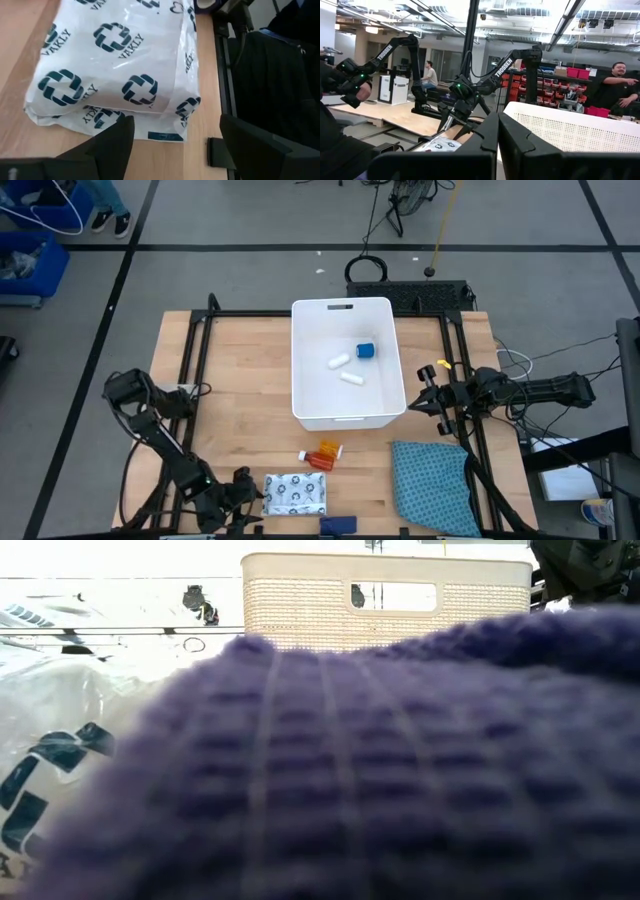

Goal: Pick & place medical supplies in basket/bin
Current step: Put the white mailer bag into the white container

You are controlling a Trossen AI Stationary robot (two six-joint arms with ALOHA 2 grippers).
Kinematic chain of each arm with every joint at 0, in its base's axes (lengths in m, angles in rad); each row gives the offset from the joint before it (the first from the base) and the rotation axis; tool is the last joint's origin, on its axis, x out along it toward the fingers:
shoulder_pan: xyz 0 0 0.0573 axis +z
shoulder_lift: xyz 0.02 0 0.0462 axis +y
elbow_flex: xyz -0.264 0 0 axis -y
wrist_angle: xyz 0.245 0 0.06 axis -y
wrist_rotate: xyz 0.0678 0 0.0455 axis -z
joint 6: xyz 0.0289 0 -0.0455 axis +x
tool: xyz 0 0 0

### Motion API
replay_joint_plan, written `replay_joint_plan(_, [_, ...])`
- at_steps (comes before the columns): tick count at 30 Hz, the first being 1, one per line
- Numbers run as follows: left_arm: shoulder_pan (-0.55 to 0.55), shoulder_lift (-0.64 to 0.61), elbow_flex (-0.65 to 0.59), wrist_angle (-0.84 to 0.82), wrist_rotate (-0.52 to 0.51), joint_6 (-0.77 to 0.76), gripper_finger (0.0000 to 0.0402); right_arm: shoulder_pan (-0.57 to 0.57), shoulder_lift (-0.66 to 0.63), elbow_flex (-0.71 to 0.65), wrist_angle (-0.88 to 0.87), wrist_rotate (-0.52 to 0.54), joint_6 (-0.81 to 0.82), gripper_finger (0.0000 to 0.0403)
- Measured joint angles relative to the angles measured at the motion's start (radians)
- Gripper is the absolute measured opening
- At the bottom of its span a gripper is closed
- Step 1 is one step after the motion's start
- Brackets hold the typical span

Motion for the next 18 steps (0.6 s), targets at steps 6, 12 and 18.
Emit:
replay_joint_plan(6, [0.001, 0.076, 0.001, 0.09, 0.007, 0.007, 0.0296, 0.0, 0.001, 0.0, 0.0, 0.0, 0.003, 0.0])
replay_joint_plan(12, [0.019, 0.153, 0.022, 0.116, -0.015, -0.018, 0.0296, 0.0, 0.002, 0.0, -0.001, 0.0, 0.02, 0.0])
replay_joint_plan(18, [0.031, 0.157, 0.024, 0.114, -0.001, -0.01, 0.0292, 0.0, 0.002, 0.0, -0.001, 0.0, 0.018, 0.0])
